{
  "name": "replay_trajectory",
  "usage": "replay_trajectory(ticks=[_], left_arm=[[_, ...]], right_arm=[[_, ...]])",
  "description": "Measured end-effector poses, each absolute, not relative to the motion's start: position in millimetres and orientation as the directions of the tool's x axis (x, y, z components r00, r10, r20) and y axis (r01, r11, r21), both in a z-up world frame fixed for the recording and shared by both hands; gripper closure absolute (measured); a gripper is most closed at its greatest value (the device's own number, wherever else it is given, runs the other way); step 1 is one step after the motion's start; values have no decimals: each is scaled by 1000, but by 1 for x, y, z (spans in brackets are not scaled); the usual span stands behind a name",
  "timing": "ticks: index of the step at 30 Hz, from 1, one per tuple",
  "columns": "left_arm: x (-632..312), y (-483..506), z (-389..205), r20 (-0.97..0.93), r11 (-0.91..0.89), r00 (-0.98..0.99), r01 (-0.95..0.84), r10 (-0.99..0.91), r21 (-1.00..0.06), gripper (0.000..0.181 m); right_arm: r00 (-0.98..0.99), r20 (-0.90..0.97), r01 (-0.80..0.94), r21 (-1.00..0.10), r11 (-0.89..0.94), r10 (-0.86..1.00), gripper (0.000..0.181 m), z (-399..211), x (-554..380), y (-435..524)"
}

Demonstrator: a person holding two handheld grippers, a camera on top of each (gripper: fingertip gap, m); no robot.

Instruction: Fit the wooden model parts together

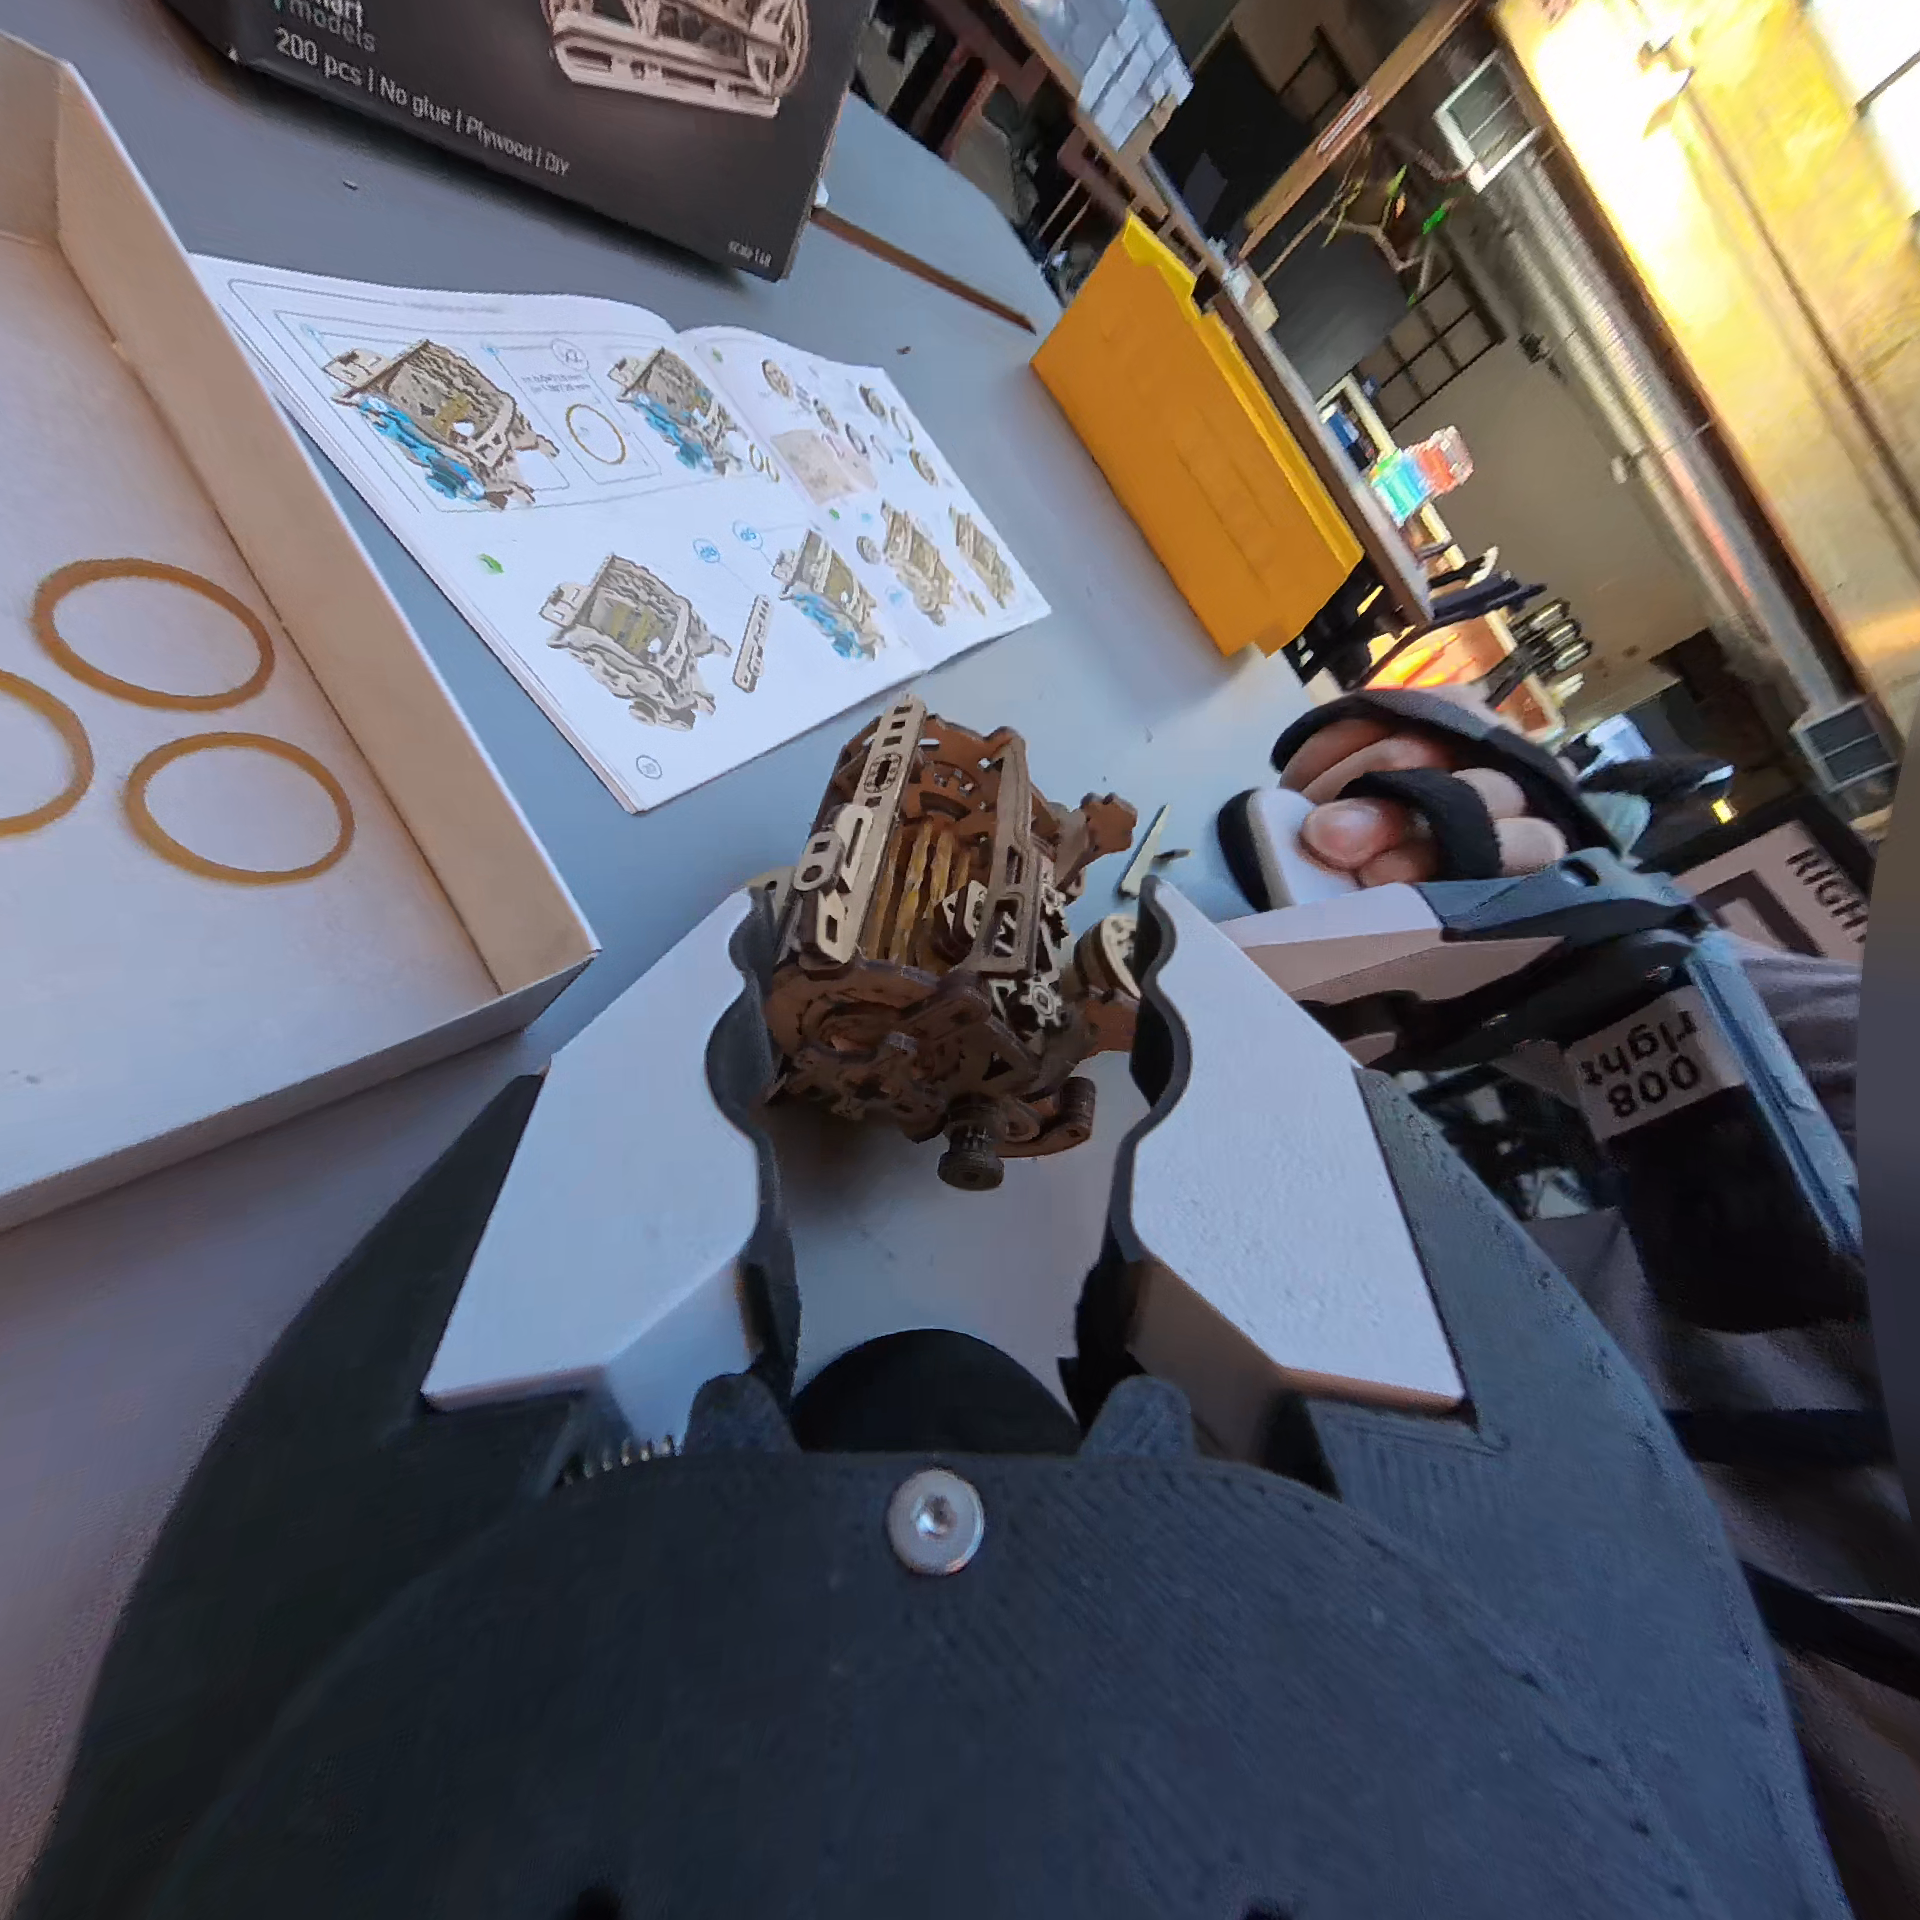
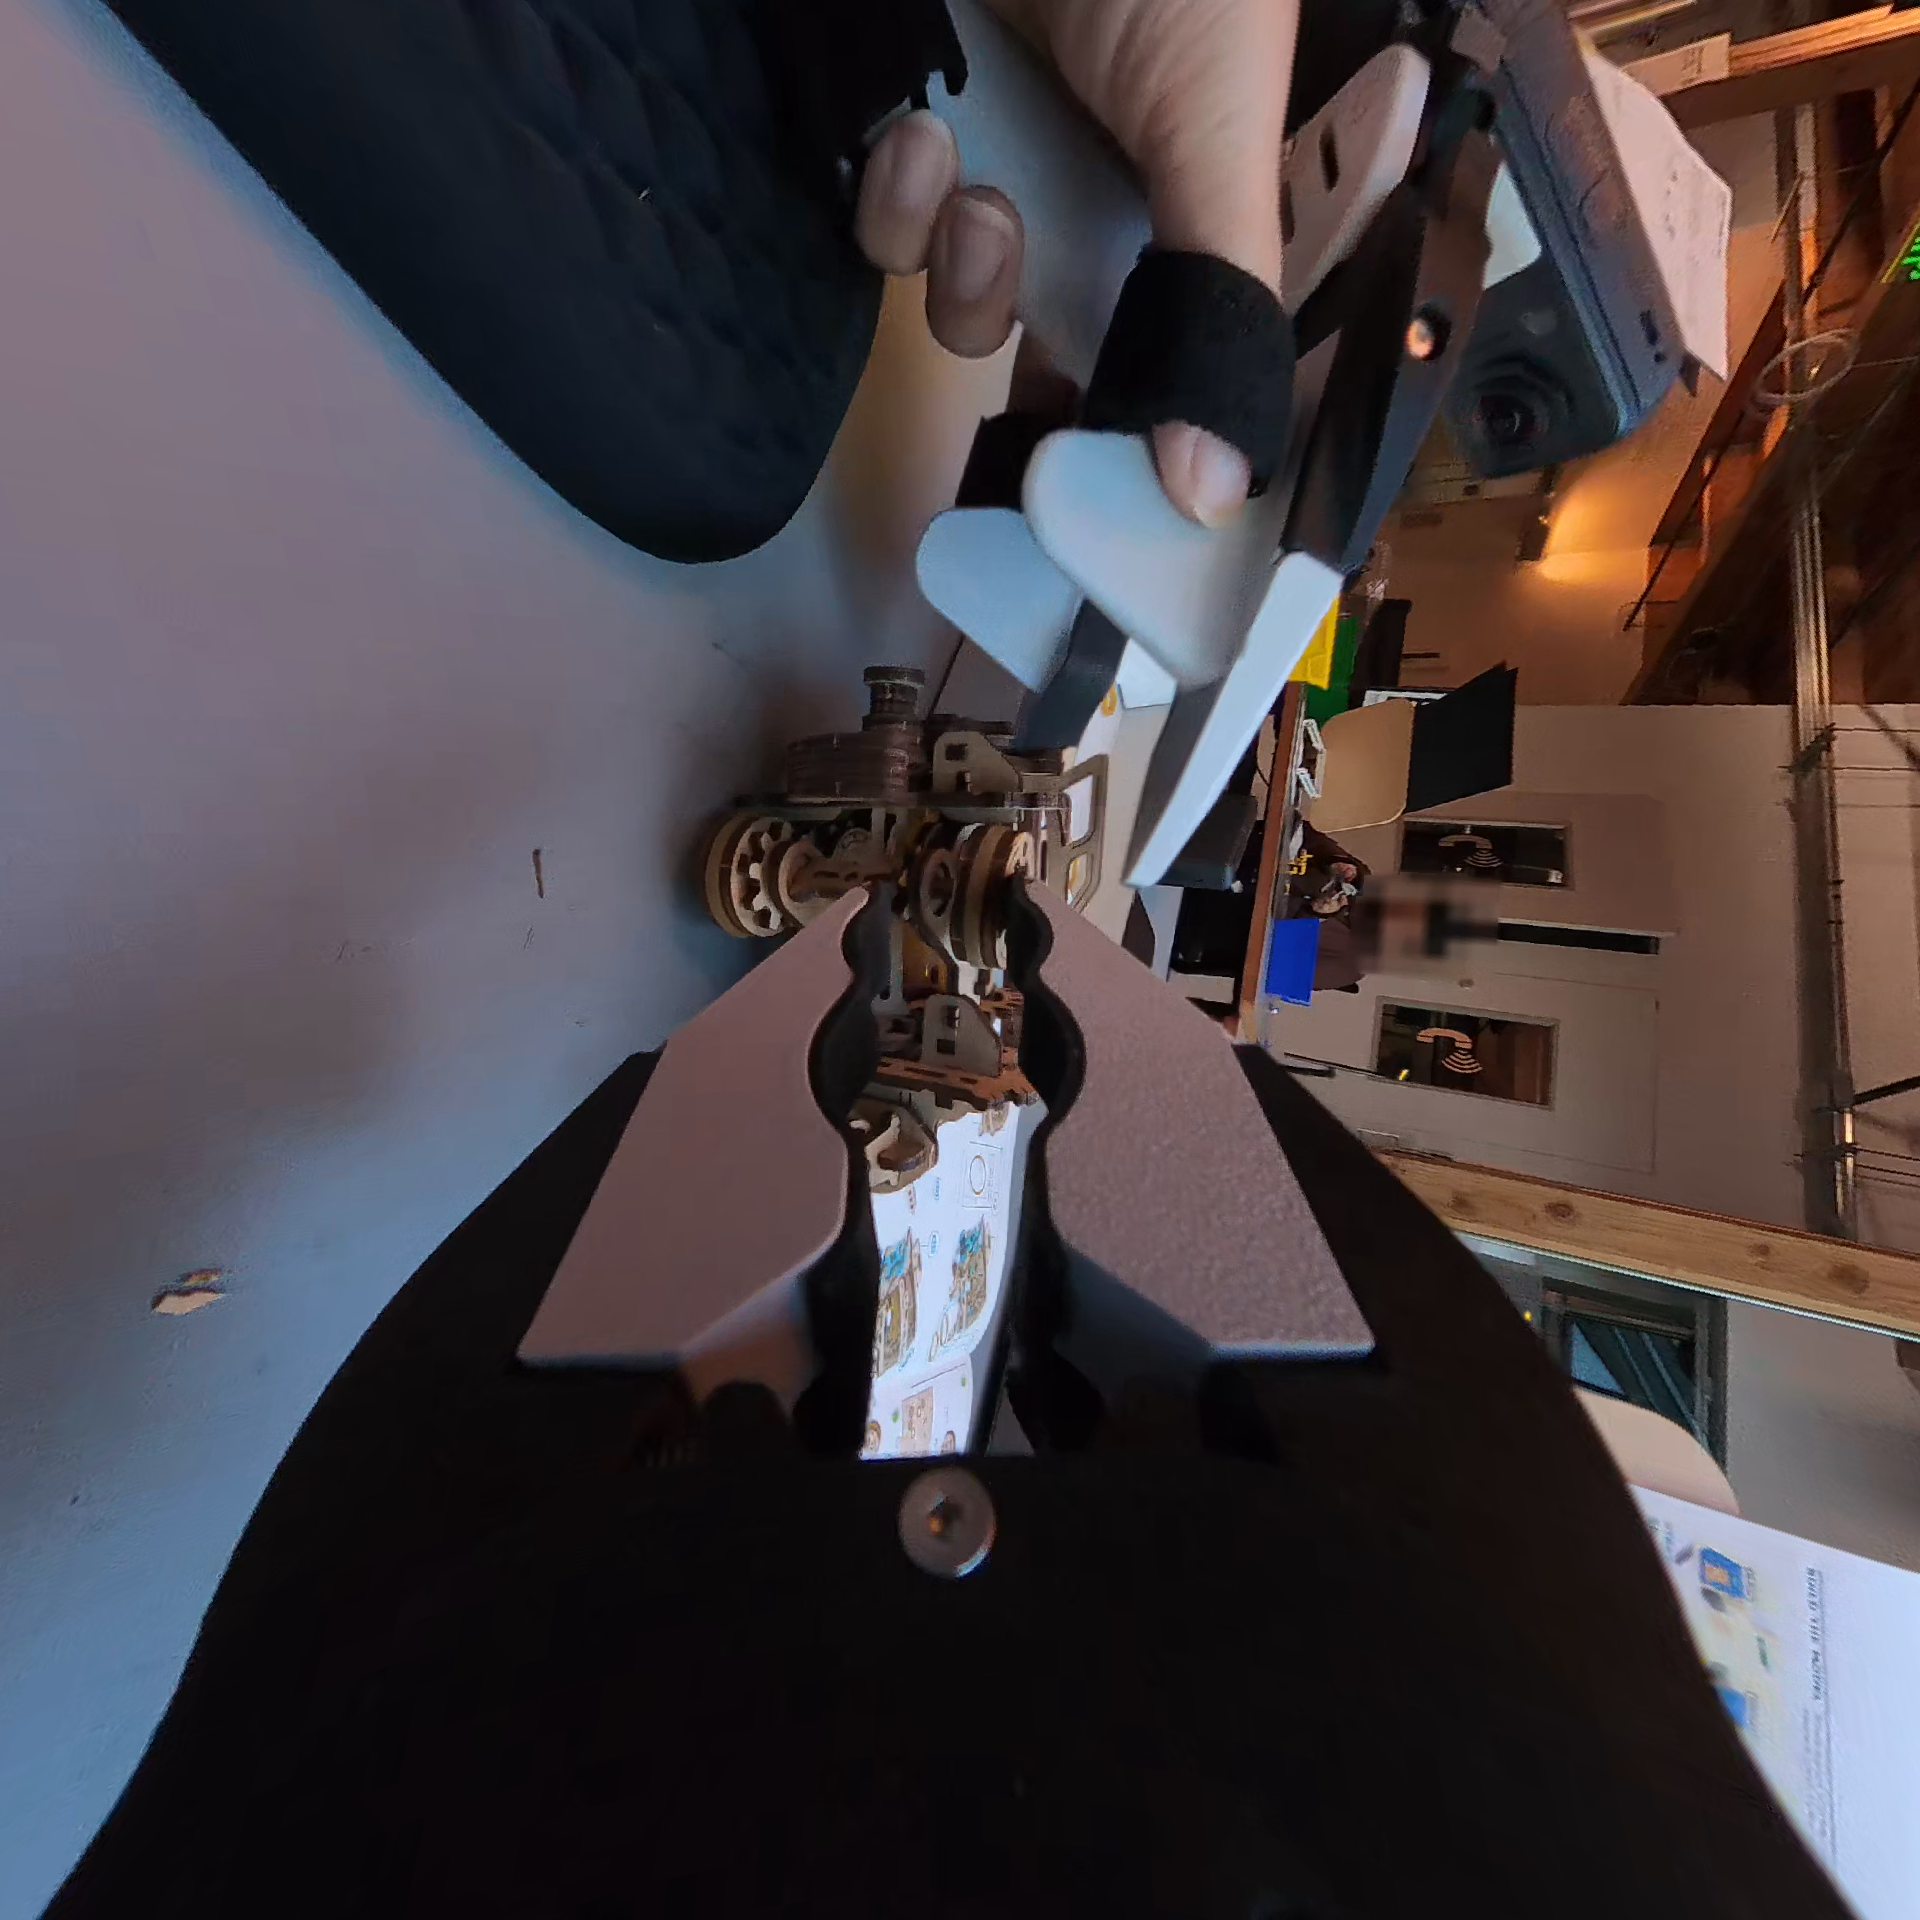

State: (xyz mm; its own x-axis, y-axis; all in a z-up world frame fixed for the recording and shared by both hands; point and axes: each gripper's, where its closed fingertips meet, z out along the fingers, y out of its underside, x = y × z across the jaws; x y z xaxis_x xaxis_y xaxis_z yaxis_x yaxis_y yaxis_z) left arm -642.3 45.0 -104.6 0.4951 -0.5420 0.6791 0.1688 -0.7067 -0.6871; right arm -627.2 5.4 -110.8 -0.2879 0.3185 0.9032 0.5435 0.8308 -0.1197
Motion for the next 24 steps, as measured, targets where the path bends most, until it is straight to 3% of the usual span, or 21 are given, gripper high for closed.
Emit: replay_trajectory(ticks=[3,7,10,17,24], left_arm=[[-656,49,-94,688,-683,478,222,-547,-696,115],[-664,49,-82,537,-577,491,81,-686,-813,104],[-664,41,-75,477,-527,426,0,-769,-850,107],[-656,42,-116,479,-575,399,-167,-782,-801,107],[-646,39,-116,525,-583,311,-132,-792,-801,111]], right_arm=[[-300,887,555,-136,821,350,160,-111,-627,8],[-300,881,559,-149,816,366,160,-111,-628,9],[-289,896,551,-133,824,338,160,-111,-629,9],[-228,946,551,-70,832,231,159,-111,-630,12],[-217,954,548,-56,835,207,156,-112,-631,14]])
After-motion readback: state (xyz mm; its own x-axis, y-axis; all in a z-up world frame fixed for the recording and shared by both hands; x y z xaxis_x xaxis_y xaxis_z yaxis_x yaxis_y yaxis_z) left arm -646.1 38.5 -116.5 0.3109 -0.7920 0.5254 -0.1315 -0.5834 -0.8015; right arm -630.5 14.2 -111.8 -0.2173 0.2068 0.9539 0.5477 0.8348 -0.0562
